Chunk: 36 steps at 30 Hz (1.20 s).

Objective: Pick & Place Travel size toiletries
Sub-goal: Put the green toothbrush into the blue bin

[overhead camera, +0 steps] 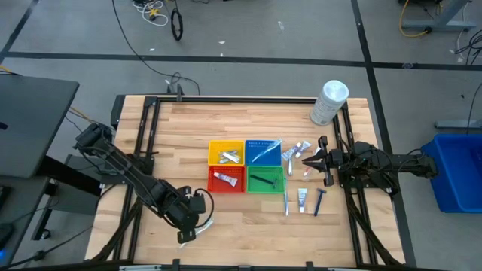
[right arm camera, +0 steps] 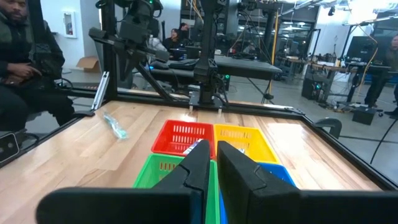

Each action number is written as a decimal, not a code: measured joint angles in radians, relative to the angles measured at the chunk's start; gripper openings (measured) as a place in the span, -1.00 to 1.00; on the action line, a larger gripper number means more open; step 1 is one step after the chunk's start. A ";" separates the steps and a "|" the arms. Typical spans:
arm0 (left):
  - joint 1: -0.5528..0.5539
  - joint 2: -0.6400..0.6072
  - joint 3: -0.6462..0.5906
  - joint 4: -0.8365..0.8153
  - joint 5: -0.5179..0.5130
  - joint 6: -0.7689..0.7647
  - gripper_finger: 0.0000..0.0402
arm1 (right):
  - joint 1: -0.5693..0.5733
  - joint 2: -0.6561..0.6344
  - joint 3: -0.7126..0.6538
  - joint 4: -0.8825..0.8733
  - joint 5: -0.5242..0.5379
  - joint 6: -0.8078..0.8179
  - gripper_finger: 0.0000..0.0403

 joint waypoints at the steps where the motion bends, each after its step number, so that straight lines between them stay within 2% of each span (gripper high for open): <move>1: 0.001 0.000 0.000 0.002 -0.002 -0.004 -0.92 | 0.000 0.000 0.000 0.000 0.000 0.000 -0.80; 10: 0.003 0.021 0.000 0.004 -0.017 -0.094 -0.92 | 0.000 0.000 0.000 -0.001 0.000 0.000 -0.80; 26: 0.003 0.258 0.000 0.062 0.020 -0.291 -0.92 | 0.000 0.001 0.000 -0.001 0.000 0.000 -0.80; 36: 0.002 0.320 0.000 0.147 0.052 -0.326 -0.92 | 0.000 0.001 0.000 -0.001 0.000 0.000 -0.80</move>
